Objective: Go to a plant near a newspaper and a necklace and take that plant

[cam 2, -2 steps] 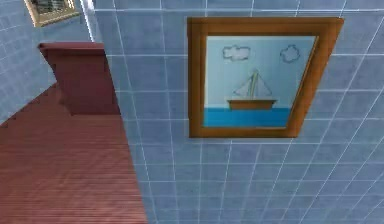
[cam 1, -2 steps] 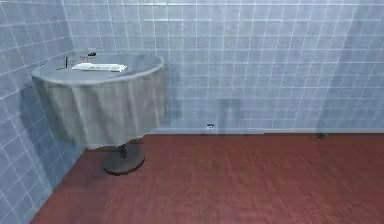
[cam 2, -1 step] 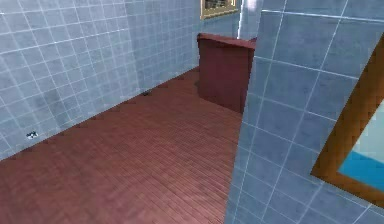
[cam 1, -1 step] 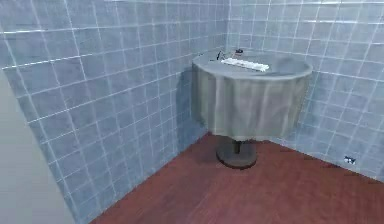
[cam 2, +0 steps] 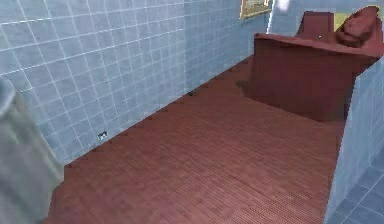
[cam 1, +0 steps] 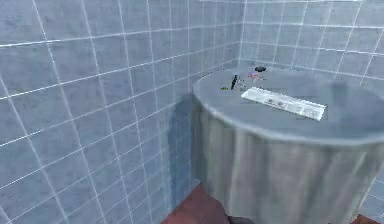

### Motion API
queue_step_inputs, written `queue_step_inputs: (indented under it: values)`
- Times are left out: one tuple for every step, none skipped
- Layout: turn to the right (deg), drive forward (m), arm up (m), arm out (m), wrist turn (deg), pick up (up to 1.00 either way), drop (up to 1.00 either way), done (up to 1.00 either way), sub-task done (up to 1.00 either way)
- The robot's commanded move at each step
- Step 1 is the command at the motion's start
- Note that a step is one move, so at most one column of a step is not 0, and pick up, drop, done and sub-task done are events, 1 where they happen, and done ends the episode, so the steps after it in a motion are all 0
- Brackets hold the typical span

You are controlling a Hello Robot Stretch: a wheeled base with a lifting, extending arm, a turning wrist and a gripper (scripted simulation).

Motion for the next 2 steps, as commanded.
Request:
queue_step_inputs:
  values:
    - [39.0,0.0,0.0,0.0,0.0,0.0,0.0,0.0,0.0]
    - [0.0,0.25,0.0,0.0,0.0,0.0,0.0,0.0,0.0]
